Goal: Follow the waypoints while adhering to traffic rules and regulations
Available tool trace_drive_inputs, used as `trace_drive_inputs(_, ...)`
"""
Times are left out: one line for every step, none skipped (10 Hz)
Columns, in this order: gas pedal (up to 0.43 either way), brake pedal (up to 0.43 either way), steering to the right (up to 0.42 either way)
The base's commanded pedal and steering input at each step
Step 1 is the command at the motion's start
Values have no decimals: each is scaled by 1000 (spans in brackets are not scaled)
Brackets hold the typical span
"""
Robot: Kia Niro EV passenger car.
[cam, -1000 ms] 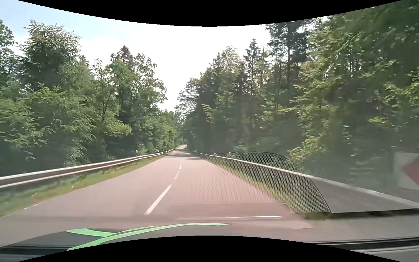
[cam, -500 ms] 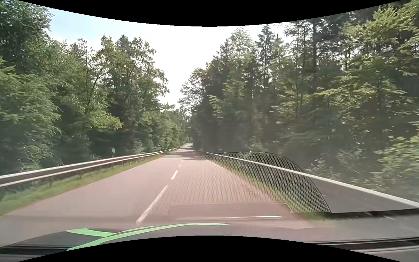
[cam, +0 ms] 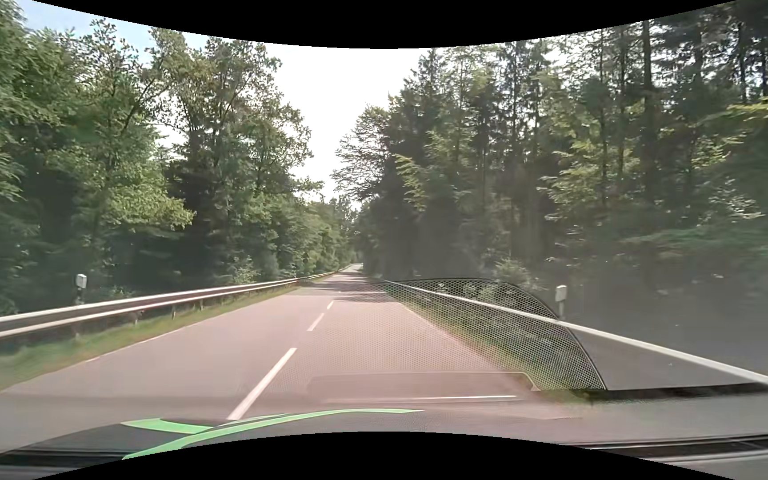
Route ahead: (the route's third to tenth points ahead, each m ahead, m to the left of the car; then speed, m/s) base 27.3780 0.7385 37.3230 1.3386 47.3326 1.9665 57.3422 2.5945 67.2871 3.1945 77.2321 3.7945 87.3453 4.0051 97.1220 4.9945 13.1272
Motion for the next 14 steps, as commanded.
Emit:
trace_drive_inputs(67,0,-19)
trace_drive_inputs(67,0,-19)
trace_drive_inputs(67,0,-18)
trace_drive_inputs(67,0,-18)
trace_drive_inputs(67,0,-16)
trace_drive_inputs(67,0,-14)
trace_drive_inputs(67,0,-12)
trace_drive_inputs(67,0,-11)
trace_drive_inputs(67,0,-10)
trace_drive_inputs(67,0,-10)
trace_drive_inputs(67,0,-8)
trace_drive_inputs(67,0,-6)
trace_drive_inputs(67,0,-5)
trace_drive_inputs(79,0,-3)
